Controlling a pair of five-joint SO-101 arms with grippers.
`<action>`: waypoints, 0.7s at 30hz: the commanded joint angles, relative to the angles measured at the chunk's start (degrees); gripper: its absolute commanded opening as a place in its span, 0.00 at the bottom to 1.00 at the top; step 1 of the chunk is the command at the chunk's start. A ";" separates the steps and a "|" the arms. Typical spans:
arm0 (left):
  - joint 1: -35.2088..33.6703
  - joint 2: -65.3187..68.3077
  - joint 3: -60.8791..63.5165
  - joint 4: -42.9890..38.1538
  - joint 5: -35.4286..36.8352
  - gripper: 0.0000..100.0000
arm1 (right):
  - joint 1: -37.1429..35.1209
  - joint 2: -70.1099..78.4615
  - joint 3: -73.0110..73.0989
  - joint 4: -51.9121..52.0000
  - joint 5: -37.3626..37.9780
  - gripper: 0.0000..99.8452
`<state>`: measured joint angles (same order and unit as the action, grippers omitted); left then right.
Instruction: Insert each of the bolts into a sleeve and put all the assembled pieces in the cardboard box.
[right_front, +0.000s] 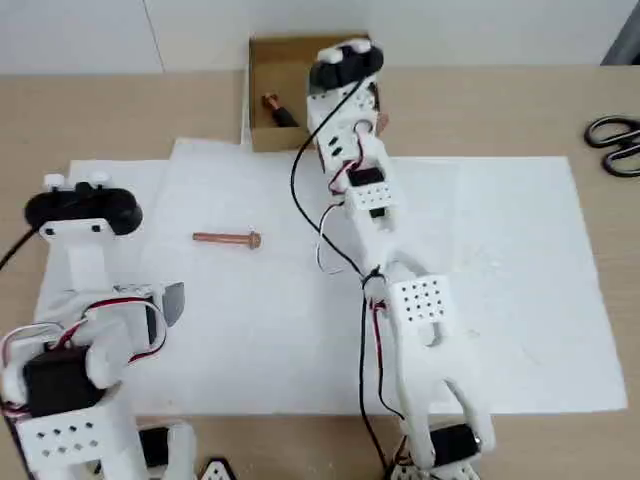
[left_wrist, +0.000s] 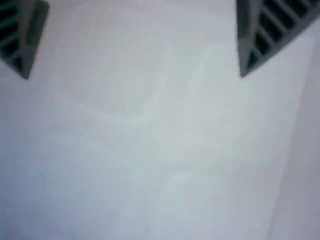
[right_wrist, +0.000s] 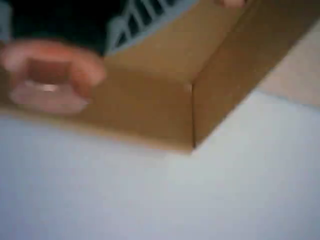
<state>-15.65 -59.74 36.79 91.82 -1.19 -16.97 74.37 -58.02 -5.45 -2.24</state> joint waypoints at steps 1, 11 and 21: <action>0.00 -0.70 -0.22 -1.41 -0.18 0.25 | 0.40 4.35 -14.07 3.56 0.53 0.00; 0.00 -0.70 -0.22 -1.41 -0.18 0.25 | 0.57 12.79 -25.23 12.97 0.53 0.15; 0.00 -0.70 -0.22 -1.41 -0.18 0.25 | 0.66 12.79 -34.46 19.47 0.62 0.16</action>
<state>-15.65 -59.74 36.79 91.82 -1.19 -16.97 88.44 -86.24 11.52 -2.07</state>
